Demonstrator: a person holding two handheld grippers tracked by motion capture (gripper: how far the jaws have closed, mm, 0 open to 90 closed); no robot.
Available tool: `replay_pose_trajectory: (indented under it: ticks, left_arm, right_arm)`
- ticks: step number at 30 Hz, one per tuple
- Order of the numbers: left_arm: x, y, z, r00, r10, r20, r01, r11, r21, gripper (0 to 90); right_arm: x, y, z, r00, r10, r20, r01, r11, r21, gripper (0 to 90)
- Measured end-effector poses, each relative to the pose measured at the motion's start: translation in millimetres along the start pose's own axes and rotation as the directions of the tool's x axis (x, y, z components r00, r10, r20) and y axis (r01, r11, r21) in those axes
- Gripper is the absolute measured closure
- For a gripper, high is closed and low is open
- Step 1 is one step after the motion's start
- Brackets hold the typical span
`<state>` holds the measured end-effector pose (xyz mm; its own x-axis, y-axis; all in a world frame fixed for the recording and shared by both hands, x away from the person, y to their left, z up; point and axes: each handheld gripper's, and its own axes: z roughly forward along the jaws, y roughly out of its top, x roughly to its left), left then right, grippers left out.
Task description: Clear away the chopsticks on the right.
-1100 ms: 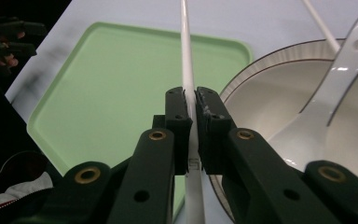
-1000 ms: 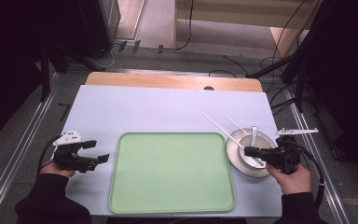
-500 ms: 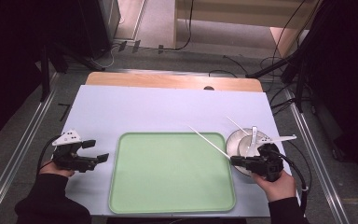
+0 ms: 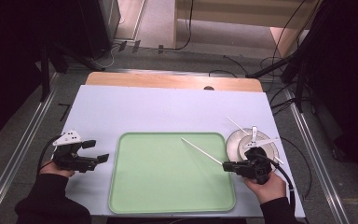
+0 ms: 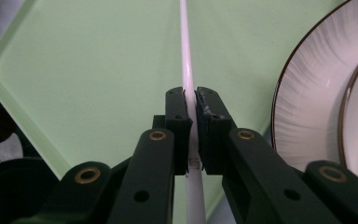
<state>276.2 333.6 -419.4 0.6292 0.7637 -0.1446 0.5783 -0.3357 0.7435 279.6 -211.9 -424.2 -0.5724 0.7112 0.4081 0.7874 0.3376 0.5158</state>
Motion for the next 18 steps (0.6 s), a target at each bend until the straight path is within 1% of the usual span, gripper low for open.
replay_pose_trajectory:
  ticks: [5, 6, 7, 8, 9, 11, 13, 15, 18]
  left_arm:
    - [-0.3, 0.0, 0.2, 1.0000, 0.001, 0.000, -0.001, 1.0000, 0.001, 19.0]
    - [-0.3, 0.0, 0.2, 1.0000, 0.001, 0.000, -0.001, 1.0000, 0.001, 19.0]
    - [-0.3, 0.0, 0.2, 1.0000, 0.000, -0.001, 0.000, 1.0000, 0.002, 19.0]
    - [-0.5, 0.0, 0.6, 1.0000, 0.000, -0.002, 0.000, 1.0000, 0.001, 19.1]
    - [-0.7, 0.0, 0.8, 1.0000, -0.001, -0.001, 0.001, 1.0000, 0.001, 19.0]
    - [-0.9, 0.0, 0.8, 1.0000, 0.000, -0.001, 0.000, 1.0000, 0.001, 19.1]
    - [-0.9, 0.0, 0.7, 1.0000, 0.000, 0.000, 0.000, 1.0000, 0.001, 19.0]
    - [-0.7, 0.0, 0.6, 1.0000, -0.001, 0.000, 0.001, 1.0000, -0.001, 19.0]
    - [-0.7, 0.0, 0.7, 1.0000, 0.001, 0.000, -0.001, 1.0000, 0.002, 19.0]
  right_arm:
    - [-1.0, -1.6, 8.7, 0.9999, -0.006, 0.009, 0.006, 1.000, 0.022, 84.8]
    - [-1.3, -1.9, 14.2, 0.9998, -0.012, 0.016, 0.011, 0.999, 0.040, 84.7]
    - [-1.3, -1.9, 14.2, 0.9998, -0.012, 0.016, 0.011, 0.999, 0.040, 84.7]
    - [-1.5, -1.8, 19.5, 0.9998, -0.015, 0.017, 0.014, 0.998, 0.061, 84.6]
    - [-1.5, -1.7, 21.7, 0.9997, -0.016, 0.017, 0.015, 0.997, 0.069, 84.6]
    - [-1.6, -1.5, 23.7, 0.9997, -0.017, 0.017, 0.015, 0.997, 0.073, 84.5]
    - [-2.5, -1.5, 26.9, 0.9995, -0.028, 0.015, 0.027, 0.997, 0.078, 84.3]
    - [-4.2, -3.0, 30.3, 0.9985, -0.053, 0.014, 0.052, 0.996, 0.073, 84.1]
    - [-6.7, -3.6, 32.5, 0.9988, -0.049, 0.005, 0.048, 0.996, 0.079, 83.8]
